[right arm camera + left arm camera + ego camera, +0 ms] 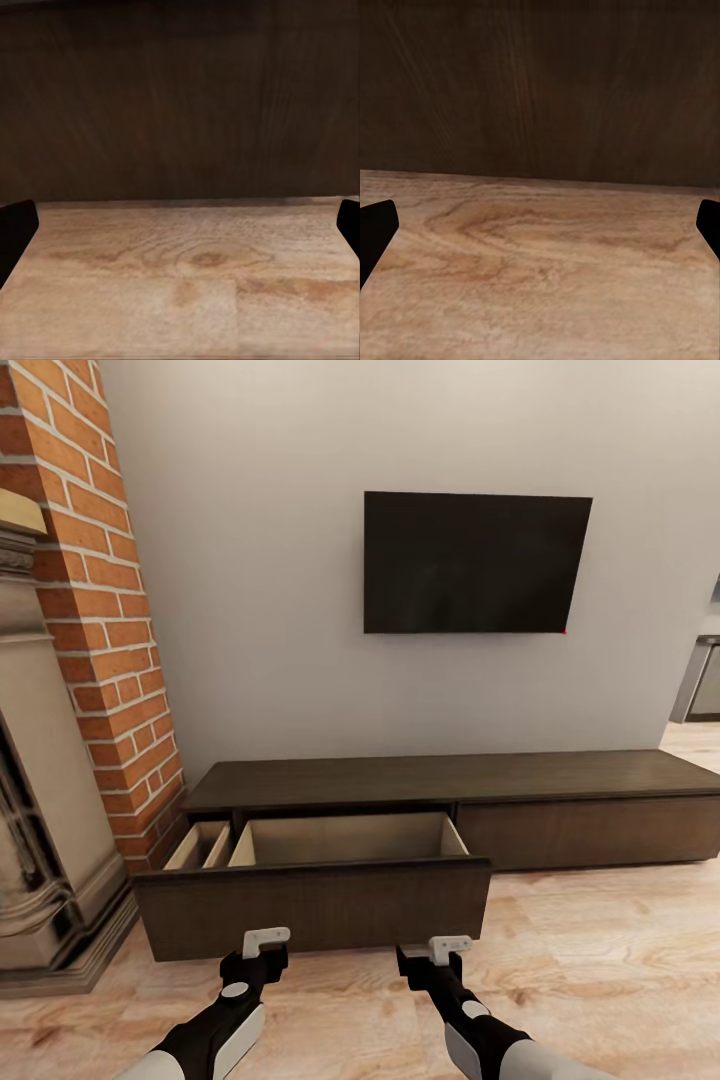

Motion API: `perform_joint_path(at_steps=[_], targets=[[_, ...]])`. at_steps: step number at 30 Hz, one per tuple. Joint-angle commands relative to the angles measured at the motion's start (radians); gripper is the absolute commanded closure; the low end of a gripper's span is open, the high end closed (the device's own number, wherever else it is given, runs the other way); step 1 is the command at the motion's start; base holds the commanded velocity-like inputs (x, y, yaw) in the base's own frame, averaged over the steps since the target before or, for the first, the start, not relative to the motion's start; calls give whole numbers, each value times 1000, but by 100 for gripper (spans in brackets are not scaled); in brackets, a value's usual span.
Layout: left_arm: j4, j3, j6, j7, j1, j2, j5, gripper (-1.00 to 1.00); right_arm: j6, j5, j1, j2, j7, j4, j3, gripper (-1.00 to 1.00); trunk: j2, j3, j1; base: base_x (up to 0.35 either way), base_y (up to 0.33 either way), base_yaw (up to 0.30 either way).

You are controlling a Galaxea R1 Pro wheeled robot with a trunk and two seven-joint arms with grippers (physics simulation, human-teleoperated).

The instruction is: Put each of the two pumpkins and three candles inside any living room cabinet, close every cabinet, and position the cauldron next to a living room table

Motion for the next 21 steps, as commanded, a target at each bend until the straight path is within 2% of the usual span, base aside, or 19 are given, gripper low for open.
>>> perform_joint_path(at_steps=[1,7,14,21], targets=[[0,-8,-7,6,-1,0,11,-100,-4,5,-1,0,2,0,-5,-100,0,-1,0,0,0,0],[0,-8,-7,6,-1,-1,11,-100,-10,5,-1,0,3,-5,-5,-100,0,-1,0,14,5,0],[0,-8,-5,6,-1,0,11,-100,-16,5,-1,0,4,-8,-5,-100,0,-1,0,205,115,0],[0,-8,-7,6,-1,-3,11,-100,-17,5,-1,0,4,-9,-6,-100,0,-1,0,42,24,0]])
